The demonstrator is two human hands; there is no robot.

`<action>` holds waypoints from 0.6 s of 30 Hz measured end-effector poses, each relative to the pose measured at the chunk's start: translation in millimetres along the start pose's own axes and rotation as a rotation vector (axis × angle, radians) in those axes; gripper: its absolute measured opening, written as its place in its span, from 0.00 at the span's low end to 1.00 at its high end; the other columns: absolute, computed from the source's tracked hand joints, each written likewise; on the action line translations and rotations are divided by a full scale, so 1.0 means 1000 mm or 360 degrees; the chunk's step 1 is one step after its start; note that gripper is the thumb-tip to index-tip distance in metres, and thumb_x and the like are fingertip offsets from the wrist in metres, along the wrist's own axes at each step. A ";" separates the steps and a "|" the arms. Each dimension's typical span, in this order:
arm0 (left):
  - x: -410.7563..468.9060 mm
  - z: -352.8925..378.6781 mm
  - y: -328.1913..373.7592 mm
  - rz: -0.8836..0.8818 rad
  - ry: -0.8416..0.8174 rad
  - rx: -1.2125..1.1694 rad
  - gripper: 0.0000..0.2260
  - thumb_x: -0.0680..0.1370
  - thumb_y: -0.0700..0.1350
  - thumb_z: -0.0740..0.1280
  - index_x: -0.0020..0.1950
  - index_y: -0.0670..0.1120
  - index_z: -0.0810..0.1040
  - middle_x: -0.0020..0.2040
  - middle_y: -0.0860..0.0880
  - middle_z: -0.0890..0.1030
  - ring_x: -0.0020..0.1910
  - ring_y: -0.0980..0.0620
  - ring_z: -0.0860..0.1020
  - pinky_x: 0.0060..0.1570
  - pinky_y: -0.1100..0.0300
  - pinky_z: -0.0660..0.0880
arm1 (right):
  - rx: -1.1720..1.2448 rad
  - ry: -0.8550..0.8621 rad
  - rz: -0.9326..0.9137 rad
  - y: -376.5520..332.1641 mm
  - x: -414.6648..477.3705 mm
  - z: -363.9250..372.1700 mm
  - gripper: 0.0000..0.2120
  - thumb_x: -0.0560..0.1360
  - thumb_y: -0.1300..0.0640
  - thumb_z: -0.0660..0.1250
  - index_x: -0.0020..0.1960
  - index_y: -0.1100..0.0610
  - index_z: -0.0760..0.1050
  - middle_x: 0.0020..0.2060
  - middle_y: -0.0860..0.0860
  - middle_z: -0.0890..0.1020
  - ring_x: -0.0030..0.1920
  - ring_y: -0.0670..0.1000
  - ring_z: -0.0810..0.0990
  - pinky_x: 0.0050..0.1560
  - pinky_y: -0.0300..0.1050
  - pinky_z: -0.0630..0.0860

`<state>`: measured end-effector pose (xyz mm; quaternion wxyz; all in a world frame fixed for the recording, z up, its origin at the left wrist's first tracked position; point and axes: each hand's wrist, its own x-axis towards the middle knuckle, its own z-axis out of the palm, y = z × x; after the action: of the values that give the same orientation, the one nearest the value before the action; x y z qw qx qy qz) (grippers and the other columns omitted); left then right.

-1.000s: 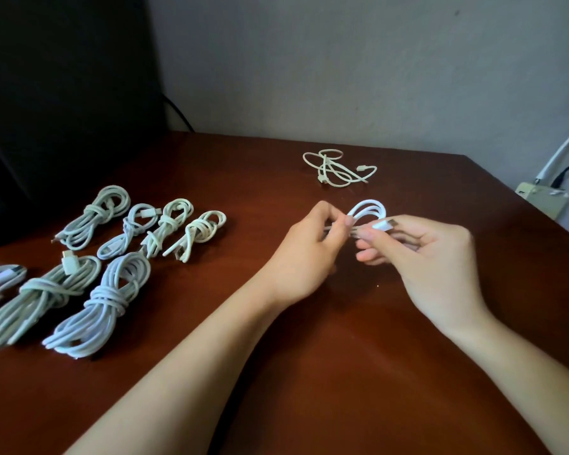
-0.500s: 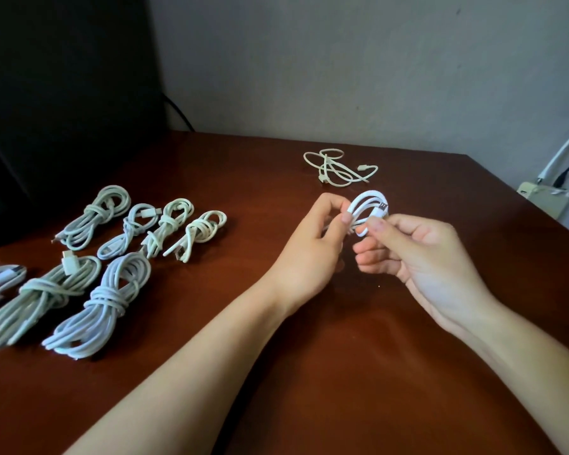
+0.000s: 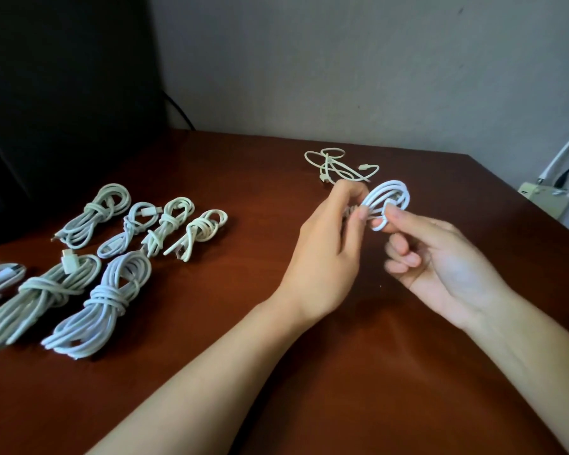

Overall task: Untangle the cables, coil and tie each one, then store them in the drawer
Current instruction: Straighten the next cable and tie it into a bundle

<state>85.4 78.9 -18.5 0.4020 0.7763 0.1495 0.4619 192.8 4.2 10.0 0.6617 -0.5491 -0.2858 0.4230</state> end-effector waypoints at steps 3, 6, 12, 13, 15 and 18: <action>-0.001 0.001 0.002 0.0080 0.0035 0.0033 0.04 0.82 0.40 0.57 0.52 0.45 0.71 0.39 0.57 0.71 0.37 0.62 0.70 0.40 0.71 0.65 | 0.0041 -0.0011 -0.0014 -0.003 0.000 0.001 0.07 0.60 0.55 0.71 0.28 0.58 0.80 0.20 0.49 0.68 0.19 0.43 0.61 0.21 0.34 0.62; -0.001 0.005 0.005 0.0094 0.0093 0.0026 0.04 0.82 0.40 0.56 0.52 0.45 0.71 0.39 0.57 0.71 0.39 0.61 0.70 0.42 0.71 0.66 | 0.0057 -0.0021 -0.0020 -0.005 -0.001 0.001 0.06 0.59 0.55 0.69 0.27 0.57 0.79 0.20 0.49 0.68 0.18 0.42 0.61 0.20 0.33 0.61; -0.001 0.006 0.006 0.0042 0.0081 -0.0048 0.05 0.82 0.41 0.56 0.52 0.49 0.69 0.38 0.60 0.71 0.36 0.63 0.71 0.40 0.70 0.66 | 0.0001 -0.0012 0.0062 -0.008 -0.003 -0.001 0.06 0.59 0.55 0.69 0.27 0.56 0.75 0.19 0.47 0.66 0.18 0.42 0.59 0.20 0.33 0.59; -0.002 0.006 0.006 0.0055 0.0063 -0.0030 0.04 0.82 0.41 0.56 0.52 0.49 0.69 0.38 0.59 0.71 0.36 0.63 0.71 0.39 0.70 0.66 | -0.0008 -0.0012 0.0079 -0.009 -0.003 -0.001 0.06 0.59 0.55 0.69 0.26 0.56 0.75 0.19 0.47 0.65 0.18 0.42 0.59 0.20 0.33 0.59; -0.002 0.004 0.005 0.0079 0.0021 -0.0004 0.04 0.82 0.42 0.56 0.52 0.48 0.69 0.38 0.59 0.71 0.36 0.62 0.71 0.39 0.69 0.66 | -0.0046 -0.0017 0.0103 -0.010 -0.004 -0.002 0.07 0.59 0.54 0.70 0.25 0.55 0.77 0.18 0.46 0.65 0.18 0.42 0.59 0.21 0.33 0.58; 0.000 0.001 0.002 0.0060 -0.0039 -0.0046 0.04 0.82 0.42 0.56 0.52 0.46 0.70 0.37 0.59 0.72 0.34 0.60 0.71 0.38 0.69 0.66 | -0.0098 0.0035 0.0073 -0.009 -0.005 -0.003 0.08 0.57 0.52 0.73 0.27 0.56 0.80 0.19 0.45 0.65 0.19 0.42 0.59 0.21 0.33 0.59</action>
<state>85.9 77.4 -16.7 0.4061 0.7787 0.1234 0.4620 195.4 -2.1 18.7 0.6377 -0.5802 -0.2788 0.4231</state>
